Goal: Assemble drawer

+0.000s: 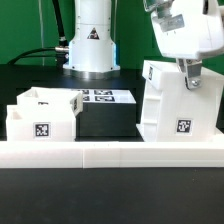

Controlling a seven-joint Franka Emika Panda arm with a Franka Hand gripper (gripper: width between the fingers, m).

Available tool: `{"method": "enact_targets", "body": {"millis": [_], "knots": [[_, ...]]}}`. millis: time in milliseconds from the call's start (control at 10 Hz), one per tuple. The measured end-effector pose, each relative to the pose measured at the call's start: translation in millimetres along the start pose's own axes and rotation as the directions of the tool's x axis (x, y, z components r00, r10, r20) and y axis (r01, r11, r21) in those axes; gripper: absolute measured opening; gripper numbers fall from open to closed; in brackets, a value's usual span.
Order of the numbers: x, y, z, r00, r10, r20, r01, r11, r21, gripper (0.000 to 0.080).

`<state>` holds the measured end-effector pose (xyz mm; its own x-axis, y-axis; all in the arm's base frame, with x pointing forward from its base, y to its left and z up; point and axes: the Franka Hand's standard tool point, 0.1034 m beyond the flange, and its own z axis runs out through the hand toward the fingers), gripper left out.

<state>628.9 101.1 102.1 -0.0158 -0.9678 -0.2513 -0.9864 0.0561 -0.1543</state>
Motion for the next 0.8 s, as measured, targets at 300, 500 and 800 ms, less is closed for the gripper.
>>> {"method": "enact_targets", "body": {"millis": [300,500,800], "knots": [[-1.6,-8.8,1.2,1.000,-0.003,0.002,0.003,1.000,0.000,0.0041],[-1.4,-9.6,0.7,1.000,-0.009,0.007,0.009,1.000,-0.014,0.0041],[-1.8,-9.4,0.9,1.000,-0.017,0.009,0.017,1.000,-0.014,0.0220]]}}
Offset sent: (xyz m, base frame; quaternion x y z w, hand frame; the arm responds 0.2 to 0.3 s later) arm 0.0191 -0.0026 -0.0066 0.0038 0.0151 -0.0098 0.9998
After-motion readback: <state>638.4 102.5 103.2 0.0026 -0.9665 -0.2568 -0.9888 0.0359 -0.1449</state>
